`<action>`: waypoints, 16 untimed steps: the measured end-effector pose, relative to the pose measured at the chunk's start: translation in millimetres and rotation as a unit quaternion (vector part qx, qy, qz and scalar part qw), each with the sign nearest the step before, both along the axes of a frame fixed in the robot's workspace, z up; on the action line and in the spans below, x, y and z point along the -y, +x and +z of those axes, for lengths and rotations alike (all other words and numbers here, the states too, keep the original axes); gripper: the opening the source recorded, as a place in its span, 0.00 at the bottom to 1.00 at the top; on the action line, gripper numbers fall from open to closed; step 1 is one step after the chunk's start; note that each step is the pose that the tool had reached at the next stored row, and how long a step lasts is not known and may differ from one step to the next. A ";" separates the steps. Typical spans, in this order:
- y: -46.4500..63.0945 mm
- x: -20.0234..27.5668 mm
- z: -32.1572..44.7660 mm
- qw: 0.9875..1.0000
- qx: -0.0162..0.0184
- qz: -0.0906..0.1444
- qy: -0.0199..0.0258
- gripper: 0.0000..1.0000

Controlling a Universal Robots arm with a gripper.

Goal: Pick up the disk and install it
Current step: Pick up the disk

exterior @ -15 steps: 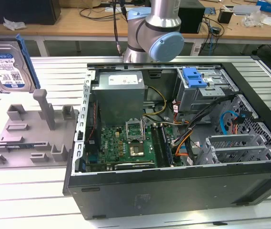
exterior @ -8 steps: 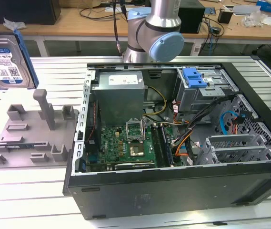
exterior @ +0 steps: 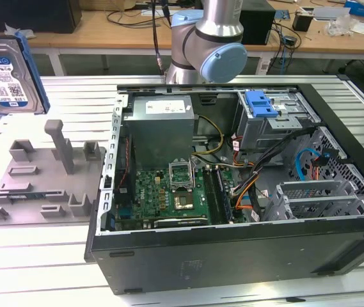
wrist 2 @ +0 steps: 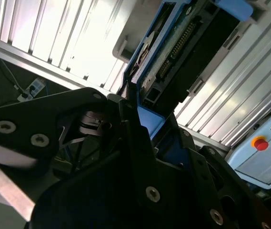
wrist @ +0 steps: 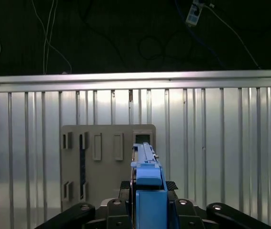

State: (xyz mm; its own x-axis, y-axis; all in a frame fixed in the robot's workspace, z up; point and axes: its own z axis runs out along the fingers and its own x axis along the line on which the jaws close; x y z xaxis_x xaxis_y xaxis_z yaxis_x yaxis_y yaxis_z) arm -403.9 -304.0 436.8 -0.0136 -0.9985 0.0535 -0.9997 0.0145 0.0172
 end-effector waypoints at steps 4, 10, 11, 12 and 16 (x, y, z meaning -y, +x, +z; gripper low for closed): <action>0.0 0.3 4.4 1.000 0.000 0.000 0.000 0.36; 0.0 1.2 12.6 1.000 0.000 0.000 0.000 0.36; 0.0 1.3 14.1 1.000 0.000 0.000 0.000 0.36; 0.0 1.5 15.4 1.000 0.000 0.000 0.000 0.36; 0.1 2.6 24.8 1.000 0.000 0.000 0.000 0.36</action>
State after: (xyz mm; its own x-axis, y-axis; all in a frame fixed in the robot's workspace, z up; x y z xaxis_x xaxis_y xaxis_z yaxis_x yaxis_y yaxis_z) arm -403.7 -306.6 461.7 -0.0135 -0.9985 0.0532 -0.9997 0.0144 0.0172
